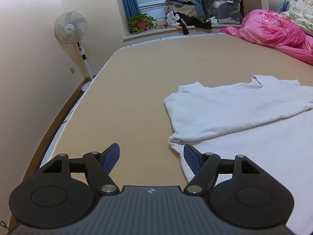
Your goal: Fold small clothes
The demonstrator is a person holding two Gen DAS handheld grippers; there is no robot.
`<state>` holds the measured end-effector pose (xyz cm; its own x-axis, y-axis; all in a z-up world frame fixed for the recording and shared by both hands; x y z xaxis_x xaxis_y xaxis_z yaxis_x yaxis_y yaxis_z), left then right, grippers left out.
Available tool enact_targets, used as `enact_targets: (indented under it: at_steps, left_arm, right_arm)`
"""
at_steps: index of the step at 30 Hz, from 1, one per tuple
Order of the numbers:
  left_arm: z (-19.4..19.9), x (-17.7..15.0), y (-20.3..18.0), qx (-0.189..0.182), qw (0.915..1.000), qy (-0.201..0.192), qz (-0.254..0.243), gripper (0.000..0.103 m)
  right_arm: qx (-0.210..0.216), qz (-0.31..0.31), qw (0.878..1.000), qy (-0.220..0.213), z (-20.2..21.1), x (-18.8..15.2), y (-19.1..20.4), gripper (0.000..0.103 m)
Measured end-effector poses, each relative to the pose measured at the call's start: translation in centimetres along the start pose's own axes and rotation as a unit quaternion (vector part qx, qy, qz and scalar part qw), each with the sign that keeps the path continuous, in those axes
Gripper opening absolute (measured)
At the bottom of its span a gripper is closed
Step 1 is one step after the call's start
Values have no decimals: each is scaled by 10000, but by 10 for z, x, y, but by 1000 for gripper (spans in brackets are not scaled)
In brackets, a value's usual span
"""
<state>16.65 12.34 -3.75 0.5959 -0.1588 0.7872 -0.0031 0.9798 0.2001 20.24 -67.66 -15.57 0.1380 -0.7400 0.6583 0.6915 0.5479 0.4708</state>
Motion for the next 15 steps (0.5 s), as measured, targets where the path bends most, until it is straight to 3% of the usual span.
enact_targets:
  at_steps: [5, 8, 9, 11, 12, 14, 15]
  left_arm:
    - [3, 0, -1, -74, 9999, -68, -16, 77]
    - [6, 1, -2, -114, 9999, -107, -36, 77]
    - [7, 1, -3, -130, 9998, -124, -25, 77]
    - [10, 1, -2, -157, 9997, -159, -7, 77]
    - [11, 1, -2, -167, 9997, -169, -10, 77]
    - [14, 0, -1, -184, 9997, -178, -23, 77]
    - [15, 0, 0, -195, 9997, -174, -24, 77]
  right_arm:
    - [387, 566, 9962, -533, 34, -4, 77, 3]
    - [1041, 1492, 9802, -775, 71, -35, 160, 3]
    - [1380, 1932, 9678, -841, 86, -52, 192, 3]
    - [2246, 2903, 9260, -882, 128, -104, 257, 3]
    - [2678, 3221, 9054, -699, 144, -130, 281, 3]
    - [3506, 3813, 8553, 111, 176, -199, 322, 4]
    - [3715, 3960, 8384, 468, 185, -225, 332, 4]
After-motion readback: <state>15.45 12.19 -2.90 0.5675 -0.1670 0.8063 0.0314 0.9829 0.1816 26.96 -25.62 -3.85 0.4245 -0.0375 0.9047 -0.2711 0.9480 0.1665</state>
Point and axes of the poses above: each gripper's, at about its wrist camera, not at the fingertips, and z roughly against the way its jaws point, y to its left, x to its top, the point moved 4 cm from there along -z, roughly the way its jaws point, and after that the axes turned 2 degrees about z, right-handed, at the moved point
